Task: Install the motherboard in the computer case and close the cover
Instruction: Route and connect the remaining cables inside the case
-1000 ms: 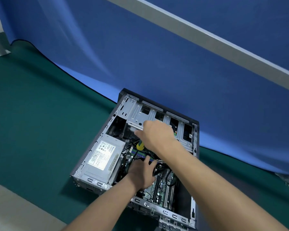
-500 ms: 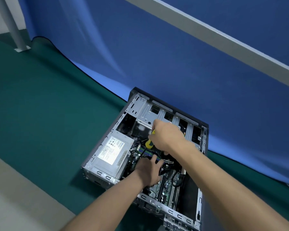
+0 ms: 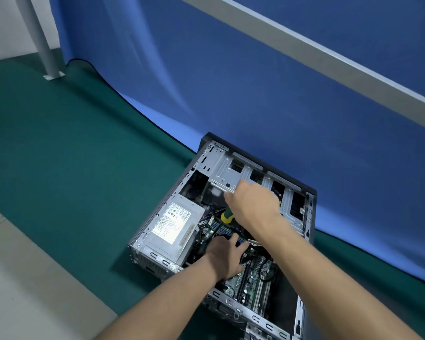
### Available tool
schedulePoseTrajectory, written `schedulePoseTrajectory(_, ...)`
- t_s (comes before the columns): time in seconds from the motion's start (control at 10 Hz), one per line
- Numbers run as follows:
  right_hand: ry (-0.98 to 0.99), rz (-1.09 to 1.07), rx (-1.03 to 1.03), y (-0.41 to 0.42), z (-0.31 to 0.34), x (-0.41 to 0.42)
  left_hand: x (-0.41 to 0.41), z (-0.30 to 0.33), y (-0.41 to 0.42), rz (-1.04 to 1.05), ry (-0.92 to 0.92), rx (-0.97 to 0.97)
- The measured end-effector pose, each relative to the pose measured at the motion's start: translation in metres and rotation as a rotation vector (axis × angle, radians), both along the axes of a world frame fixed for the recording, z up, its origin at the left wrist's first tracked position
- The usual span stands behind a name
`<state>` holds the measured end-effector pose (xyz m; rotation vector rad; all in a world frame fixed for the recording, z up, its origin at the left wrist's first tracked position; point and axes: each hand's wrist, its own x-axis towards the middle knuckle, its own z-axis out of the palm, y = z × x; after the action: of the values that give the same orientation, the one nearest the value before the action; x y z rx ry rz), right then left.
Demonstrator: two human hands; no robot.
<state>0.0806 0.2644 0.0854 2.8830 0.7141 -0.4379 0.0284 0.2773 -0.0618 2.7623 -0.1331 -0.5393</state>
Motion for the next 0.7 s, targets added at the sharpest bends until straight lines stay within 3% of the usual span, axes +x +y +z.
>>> schedulePoseTrajectory(0.1,0.148,-0.021,0.027,0.001,0.003,0.004,0.000,-0.004,-0.001,0.005,0.020,-0.014)
schedulePoseTrajectory(0.2,-0.012,0.003,0.024,-0.001,-0.002,-0.001,-0.001,0.008,0.000,-0.151,0.030,0.196)
schedulePoseTrajectory(0.4,0.123,-0.048,0.089,-0.005,-0.002,0.009,0.002,0.007,0.001,-0.142,0.024,0.172)
schedulePoseTrajectory(0.5,0.002,-0.042,0.055,-0.008,-0.004,0.008,0.002,0.008,0.002,-0.161,0.023,0.190)
schedulePoseTrajectory(0.7,0.158,-0.002,0.127,-0.014,0.002,0.012,0.003,0.009,0.001,-0.177,0.060,0.229)
